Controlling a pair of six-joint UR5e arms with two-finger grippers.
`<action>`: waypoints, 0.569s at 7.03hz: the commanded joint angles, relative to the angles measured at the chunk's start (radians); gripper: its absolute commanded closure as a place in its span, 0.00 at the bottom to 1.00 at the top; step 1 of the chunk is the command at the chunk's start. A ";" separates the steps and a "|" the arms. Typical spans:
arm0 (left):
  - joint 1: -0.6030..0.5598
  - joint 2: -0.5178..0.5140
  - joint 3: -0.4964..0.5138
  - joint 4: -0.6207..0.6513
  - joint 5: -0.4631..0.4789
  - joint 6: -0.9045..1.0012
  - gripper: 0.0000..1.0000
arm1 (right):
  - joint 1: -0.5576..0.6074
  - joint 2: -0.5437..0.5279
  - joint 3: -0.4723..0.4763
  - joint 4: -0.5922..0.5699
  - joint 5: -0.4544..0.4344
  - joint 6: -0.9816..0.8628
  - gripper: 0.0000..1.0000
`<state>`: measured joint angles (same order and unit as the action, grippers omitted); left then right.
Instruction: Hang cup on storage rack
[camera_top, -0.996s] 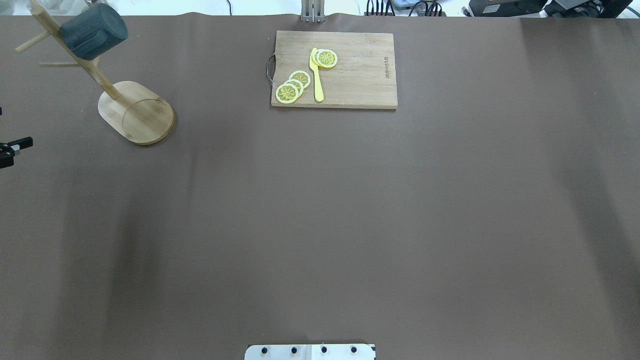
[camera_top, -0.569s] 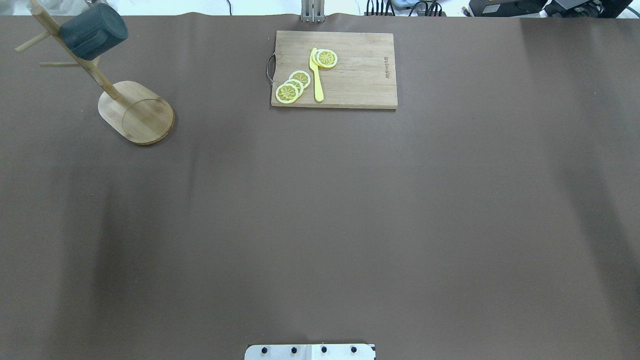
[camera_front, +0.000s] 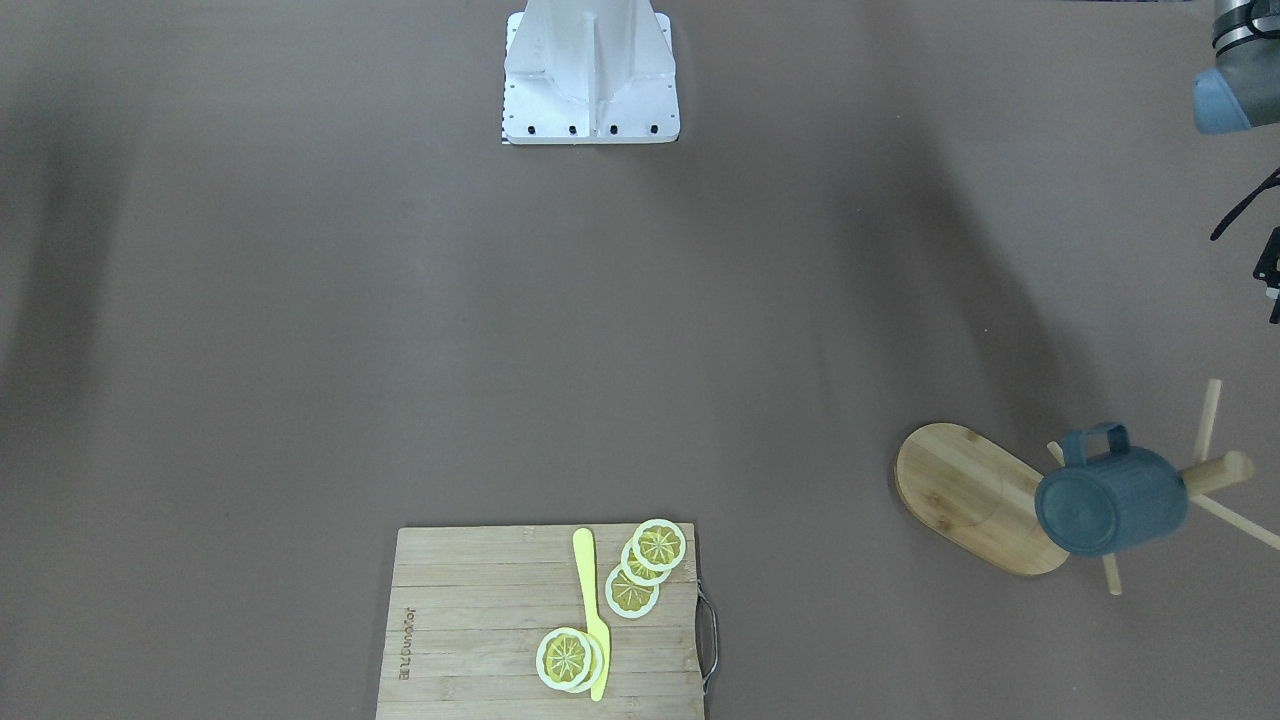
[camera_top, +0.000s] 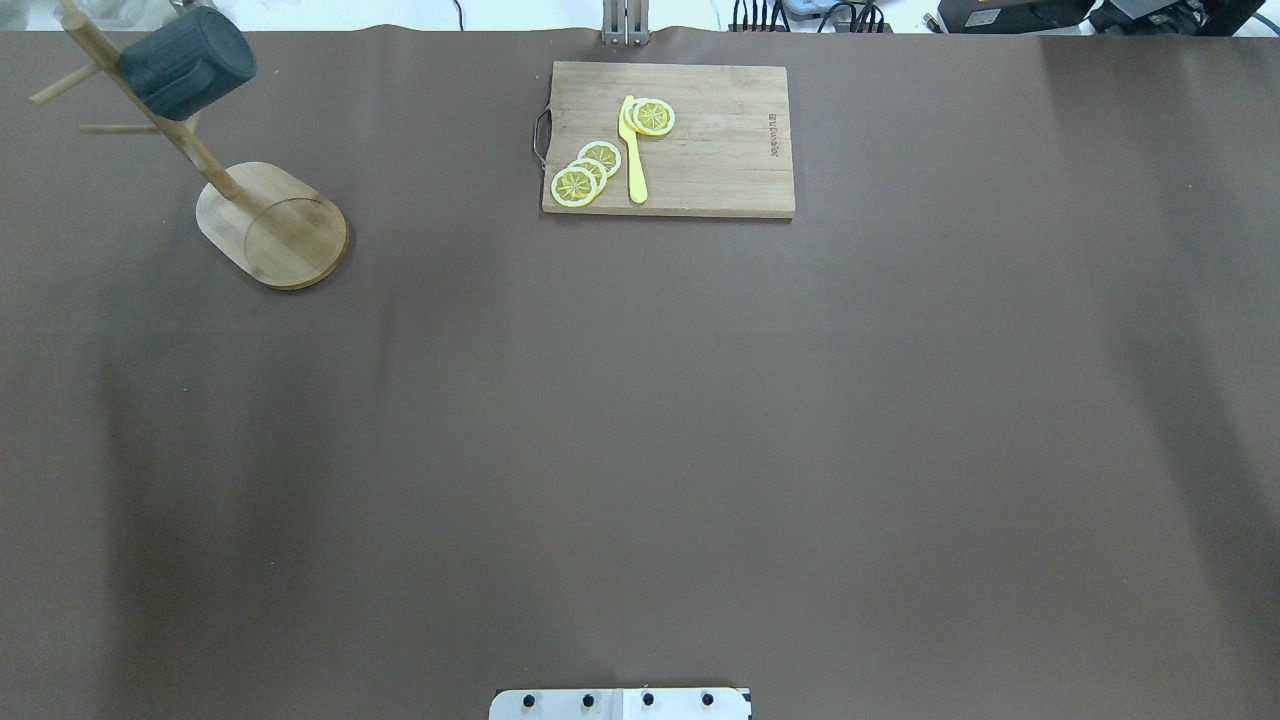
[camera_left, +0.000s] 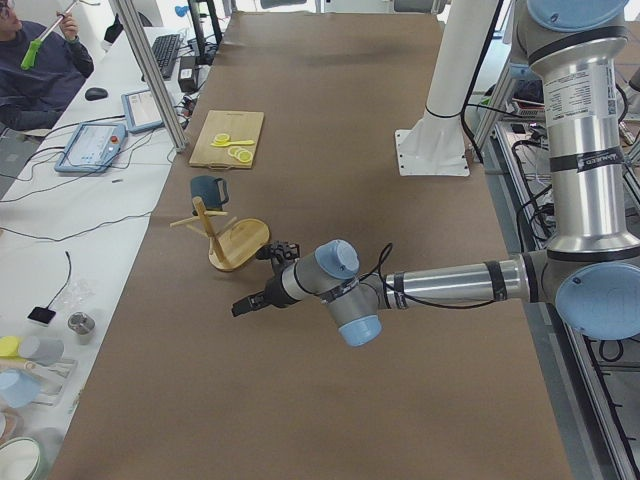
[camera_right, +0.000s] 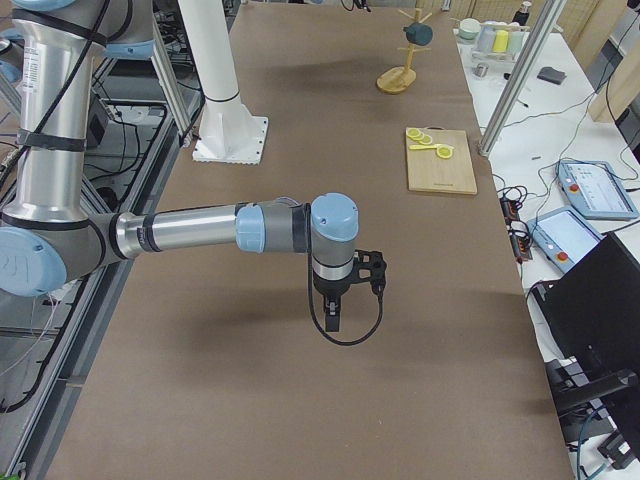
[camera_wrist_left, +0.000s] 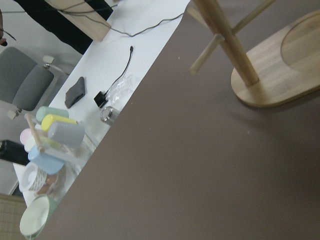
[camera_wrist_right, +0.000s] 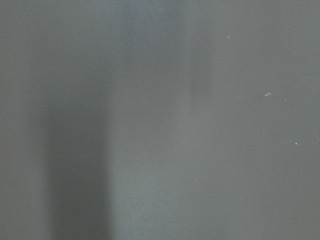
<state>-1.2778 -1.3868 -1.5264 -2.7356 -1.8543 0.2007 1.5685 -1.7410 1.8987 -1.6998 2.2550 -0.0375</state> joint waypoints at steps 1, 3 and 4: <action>-0.035 -0.009 -0.004 0.216 -0.003 -0.001 0.01 | -0.001 0.000 -0.001 0.000 0.000 -0.001 0.00; -0.118 -0.027 -0.004 0.421 -0.090 0.009 0.01 | -0.001 0.001 -0.007 0.002 0.000 -0.001 0.00; -0.159 -0.044 -0.001 0.447 -0.094 0.012 0.01 | -0.001 0.002 -0.007 0.002 0.000 -0.001 0.00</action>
<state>-1.3858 -1.4147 -1.5303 -2.3522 -1.9267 0.2083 1.5678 -1.7401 1.8925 -1.6986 2.2550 -0.0383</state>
